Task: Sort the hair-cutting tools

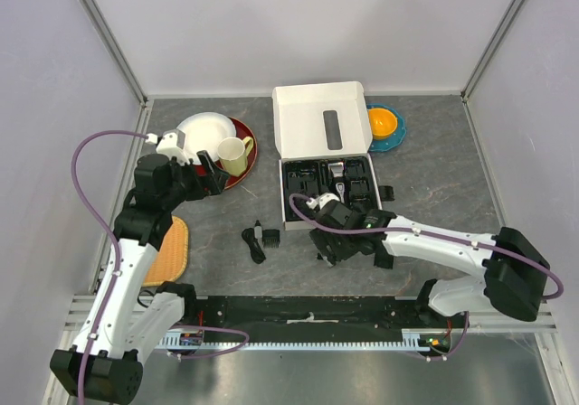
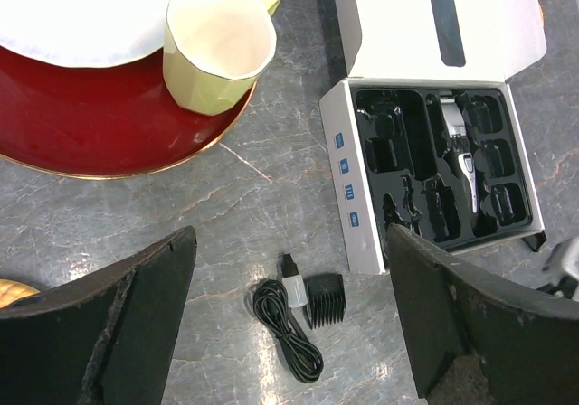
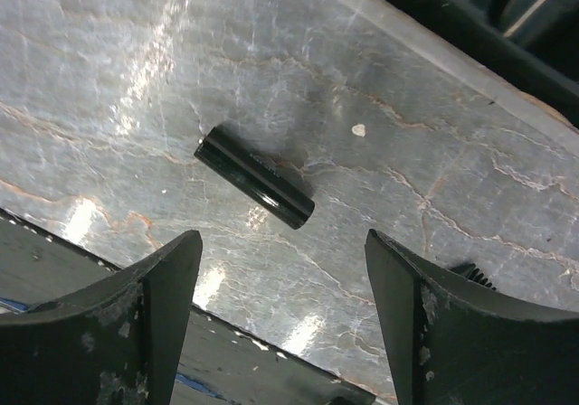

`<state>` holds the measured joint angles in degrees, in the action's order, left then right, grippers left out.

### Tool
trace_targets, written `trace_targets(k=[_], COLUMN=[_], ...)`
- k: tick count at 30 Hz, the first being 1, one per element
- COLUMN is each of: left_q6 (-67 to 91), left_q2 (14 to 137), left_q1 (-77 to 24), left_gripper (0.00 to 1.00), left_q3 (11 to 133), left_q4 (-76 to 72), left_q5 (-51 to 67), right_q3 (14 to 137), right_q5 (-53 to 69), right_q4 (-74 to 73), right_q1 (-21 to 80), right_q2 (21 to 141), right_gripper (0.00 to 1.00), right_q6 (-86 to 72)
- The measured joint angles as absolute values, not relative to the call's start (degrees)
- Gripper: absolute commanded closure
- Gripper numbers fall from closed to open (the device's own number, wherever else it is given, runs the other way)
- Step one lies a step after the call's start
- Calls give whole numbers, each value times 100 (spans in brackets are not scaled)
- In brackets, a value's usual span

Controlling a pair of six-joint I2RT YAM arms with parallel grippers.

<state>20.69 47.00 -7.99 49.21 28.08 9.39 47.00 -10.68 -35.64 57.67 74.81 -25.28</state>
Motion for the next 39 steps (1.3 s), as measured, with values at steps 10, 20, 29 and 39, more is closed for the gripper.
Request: trace_targets(k=[10,20,29,39], left_q6=[2069,2069,2067,2067], left_q2=[4917,4901,4952,4943], left_q1=[-799,-799,-799,-799], left_gripper=[9,9,9,9], left_q3=[4921,4921,4921,4921], left_q4=[2808,2810,2812,2812], left_q5=[1072,1116,1225,1232], right_q3=[4762,5188,5699,5736], right_q5=[-329,80,283,226], right_q4=[-3476,-3391,-3382,-3457], right_q1=[5787,5802,5804,5804], right_q2=[8184,8995,9616,9684], right_gripper=[21,30,39,57], right_q6=[-1570,-1013,-617,-884])
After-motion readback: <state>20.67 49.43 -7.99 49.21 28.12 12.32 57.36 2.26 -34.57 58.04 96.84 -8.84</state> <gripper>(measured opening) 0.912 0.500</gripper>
